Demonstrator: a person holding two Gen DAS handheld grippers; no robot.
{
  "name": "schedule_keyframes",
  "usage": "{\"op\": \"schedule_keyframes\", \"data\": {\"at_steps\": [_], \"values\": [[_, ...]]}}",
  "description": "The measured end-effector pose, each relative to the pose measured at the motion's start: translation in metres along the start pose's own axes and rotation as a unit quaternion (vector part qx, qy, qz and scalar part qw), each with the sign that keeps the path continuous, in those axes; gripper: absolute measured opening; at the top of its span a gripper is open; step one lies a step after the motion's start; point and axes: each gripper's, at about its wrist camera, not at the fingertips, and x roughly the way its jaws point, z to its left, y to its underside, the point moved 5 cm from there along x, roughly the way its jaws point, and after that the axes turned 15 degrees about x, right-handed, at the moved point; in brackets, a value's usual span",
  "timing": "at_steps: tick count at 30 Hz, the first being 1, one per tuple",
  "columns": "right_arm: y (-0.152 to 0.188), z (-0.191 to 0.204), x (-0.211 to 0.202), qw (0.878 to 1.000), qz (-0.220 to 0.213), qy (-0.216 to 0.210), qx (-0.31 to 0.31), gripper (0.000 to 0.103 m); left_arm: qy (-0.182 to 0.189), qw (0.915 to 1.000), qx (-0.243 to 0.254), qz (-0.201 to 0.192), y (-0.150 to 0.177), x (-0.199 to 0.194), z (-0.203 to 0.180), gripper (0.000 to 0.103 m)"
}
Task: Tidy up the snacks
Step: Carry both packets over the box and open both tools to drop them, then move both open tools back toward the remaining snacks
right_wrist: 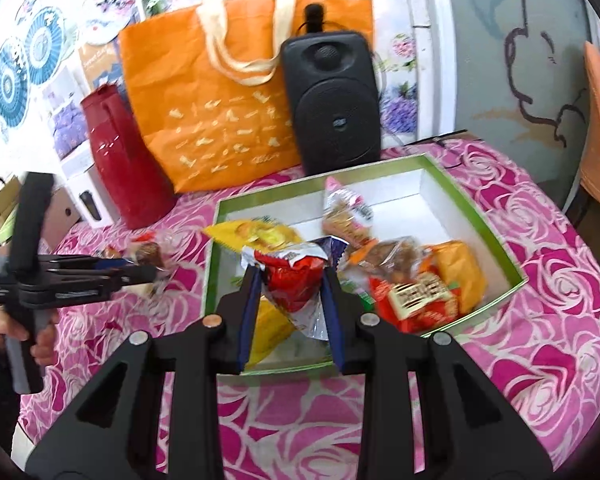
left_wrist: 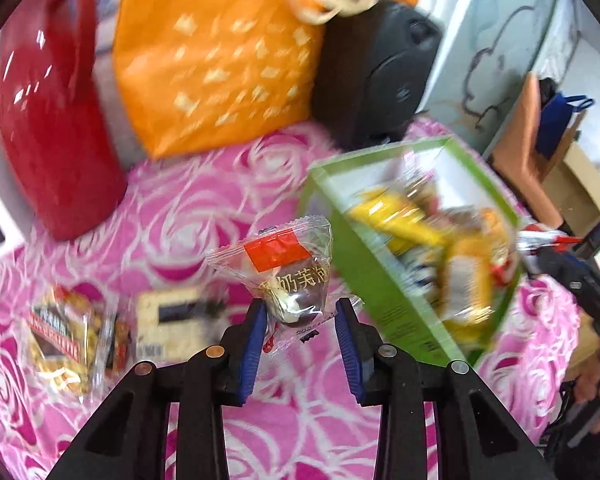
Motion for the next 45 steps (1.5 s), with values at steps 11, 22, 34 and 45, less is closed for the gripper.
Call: {"op": "schedule_keyframes", "data": {"at_steps": [11, 22, 34, 45], "values": [[-0.040, -0.041, -0.006, 0.998, -0.043, 0.051, 0.006, 0.033, 0.042, 0.9963, 0.067, -0.034, -0.072, 0.004, -0.071, 0.035], [-0.058, -0.069, 0.038, 0.997, -0.036, 0.059, 0.014, 0.033, 0.042, 0.9953, 0.087, -0.009, -0.095, 0.047, -0.090, 0.036], [-0.043, -0.082, 0.059, 0.996, -0.023, 0.084, 0.002, 0.100, -0.018, 0.9974, 0.063, -0.029, -0.092, 0.047, -0.066, 0.093], [-0.044, -0.053, 0.030, 0.997, -0.030, 0.068, -0.006, 0.101, -0.042, 0.9957, 0.062, -0.054, -0.080, 0.008, -0.066, 0.093]]}}
